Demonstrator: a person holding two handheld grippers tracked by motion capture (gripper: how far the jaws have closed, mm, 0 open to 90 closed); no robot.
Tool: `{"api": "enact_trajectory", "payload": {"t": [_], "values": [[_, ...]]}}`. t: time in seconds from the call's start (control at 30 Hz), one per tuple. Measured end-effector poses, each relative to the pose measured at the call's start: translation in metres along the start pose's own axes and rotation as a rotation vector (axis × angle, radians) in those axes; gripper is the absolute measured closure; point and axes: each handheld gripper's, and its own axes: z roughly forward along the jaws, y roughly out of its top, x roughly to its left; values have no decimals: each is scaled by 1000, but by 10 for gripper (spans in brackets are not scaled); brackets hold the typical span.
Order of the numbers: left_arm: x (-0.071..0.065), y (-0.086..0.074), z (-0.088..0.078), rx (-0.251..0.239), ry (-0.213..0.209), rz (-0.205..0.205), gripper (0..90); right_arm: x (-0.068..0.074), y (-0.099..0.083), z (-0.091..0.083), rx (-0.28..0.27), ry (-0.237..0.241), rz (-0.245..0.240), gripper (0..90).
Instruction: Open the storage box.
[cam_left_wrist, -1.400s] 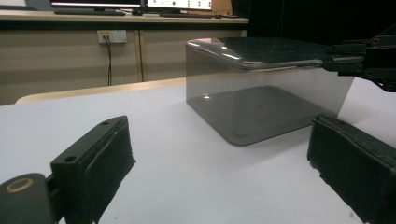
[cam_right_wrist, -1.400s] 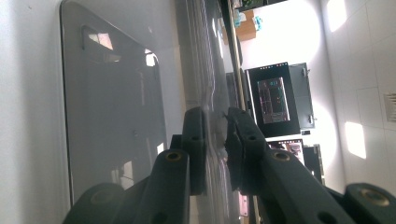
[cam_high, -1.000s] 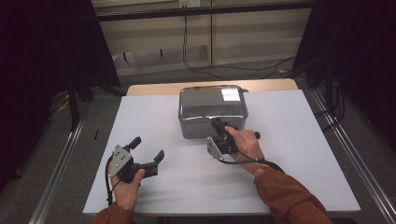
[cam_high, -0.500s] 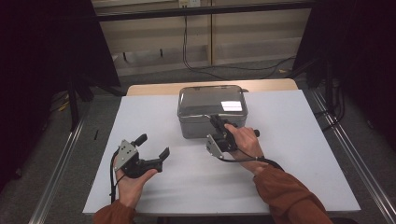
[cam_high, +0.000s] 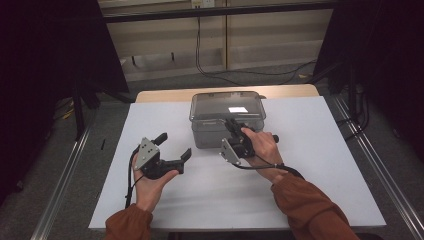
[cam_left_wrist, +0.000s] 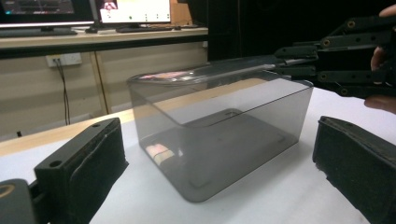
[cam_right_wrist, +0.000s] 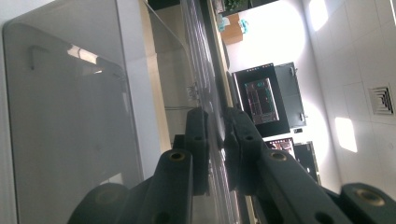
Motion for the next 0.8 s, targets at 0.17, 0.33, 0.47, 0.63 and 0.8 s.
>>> {"api": "enact_trajectory", "payload": {"t": [0.17, 0.33, 0.47, 0.63, 0.8], "values": [[-1, 2, 11, 9, -3, 17, 23, -3, 0, 0, -2, -2, 0, 806], [4, 6, 24, 2, 3, 25, 24, -6, 1, 1, -4, -4, 11, 807], [8, 12, 32, -1, 15, 27, 24, -9, 1, 1, -4, -9, 10, 810], [7, 25, 45, -13, 24, 57, 28, -16, 3, 3, -9, -21, 13, 814], [15, 29, 62, -17, 54, 81, 28, -19, 2, 4, -7, -29, 22, 815]]}}
